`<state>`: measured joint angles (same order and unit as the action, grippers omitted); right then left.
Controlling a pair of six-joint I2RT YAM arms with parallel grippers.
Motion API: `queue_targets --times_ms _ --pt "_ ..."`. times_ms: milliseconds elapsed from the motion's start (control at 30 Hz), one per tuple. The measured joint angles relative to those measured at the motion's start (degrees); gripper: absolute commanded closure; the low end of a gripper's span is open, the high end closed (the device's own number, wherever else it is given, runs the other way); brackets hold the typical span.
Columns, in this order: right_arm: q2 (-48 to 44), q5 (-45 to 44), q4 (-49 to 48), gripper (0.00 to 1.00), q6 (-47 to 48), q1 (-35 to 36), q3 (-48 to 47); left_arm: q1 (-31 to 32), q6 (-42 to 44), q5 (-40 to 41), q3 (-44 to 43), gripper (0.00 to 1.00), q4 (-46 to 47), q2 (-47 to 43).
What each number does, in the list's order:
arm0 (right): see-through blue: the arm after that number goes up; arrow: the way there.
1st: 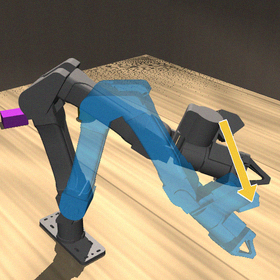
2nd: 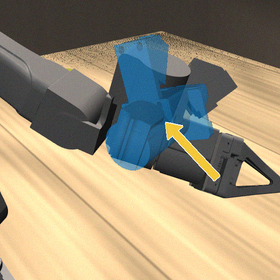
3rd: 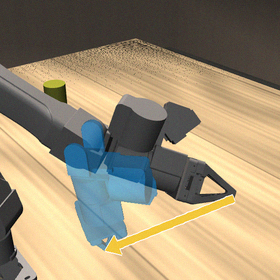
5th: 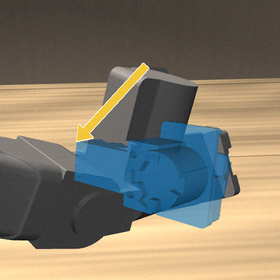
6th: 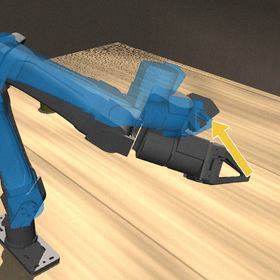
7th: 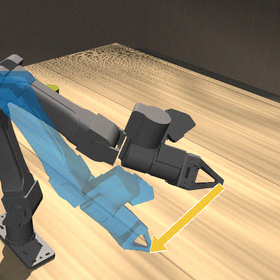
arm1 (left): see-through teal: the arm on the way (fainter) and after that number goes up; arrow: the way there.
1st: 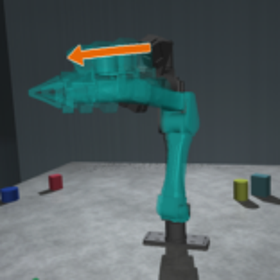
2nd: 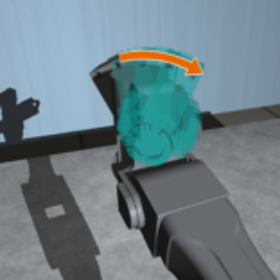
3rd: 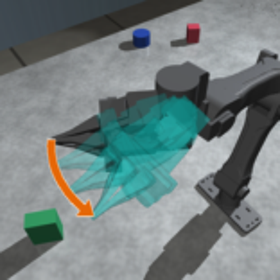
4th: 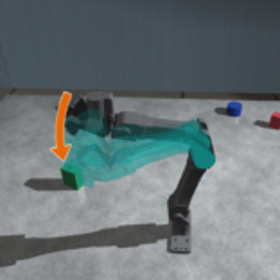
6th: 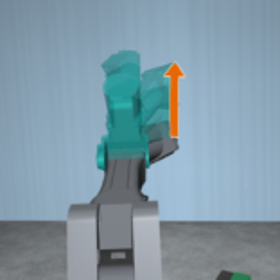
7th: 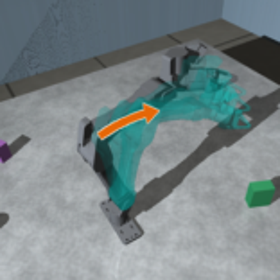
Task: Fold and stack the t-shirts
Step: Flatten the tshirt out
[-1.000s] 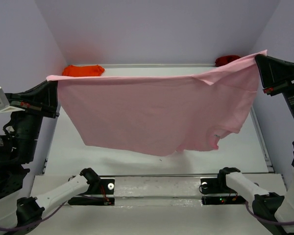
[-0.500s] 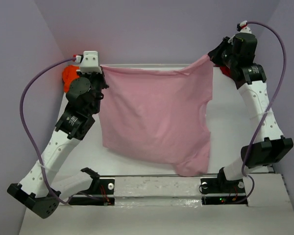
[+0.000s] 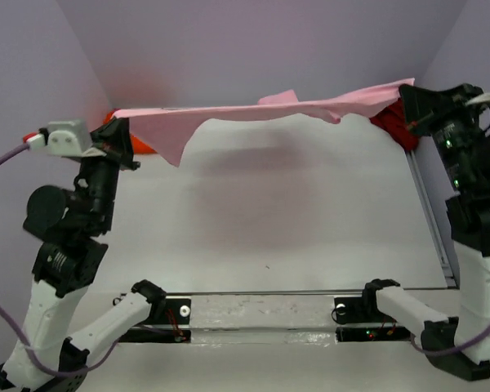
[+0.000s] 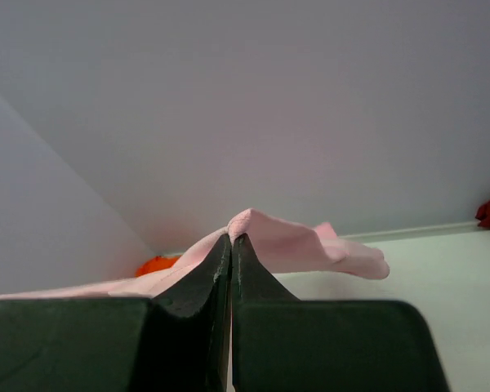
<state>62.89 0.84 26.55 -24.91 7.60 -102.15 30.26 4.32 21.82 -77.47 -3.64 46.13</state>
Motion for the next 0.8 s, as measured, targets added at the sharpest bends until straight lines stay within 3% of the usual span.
queue_targets --times_ms 167,300,633,800 --pt "-14.47 1.49 1.53 1.00 -0.72 0.02 6.32 0.00 -3.21 -3.34 0.94 1.00 -3.45 -11.23" --pt "-16.90 2.89 4.00 1.00 -0.83 0.07 3.39 0.00 -6.58 -4.50 -2.75 1.00 -7.87 -12.96" --pt "-3.08 0.11 9.35 1.00 0.85 0.09 -10.71 0.00 -8.22 -3.89 -6.14 1.00 -11.41 -5.66" --pt "10.23 -2.40 9.84 1.00 2.01 0.11 -20.83 0.00 -5.44 -0.28 -6.05 1.00 -7.87 1.29"
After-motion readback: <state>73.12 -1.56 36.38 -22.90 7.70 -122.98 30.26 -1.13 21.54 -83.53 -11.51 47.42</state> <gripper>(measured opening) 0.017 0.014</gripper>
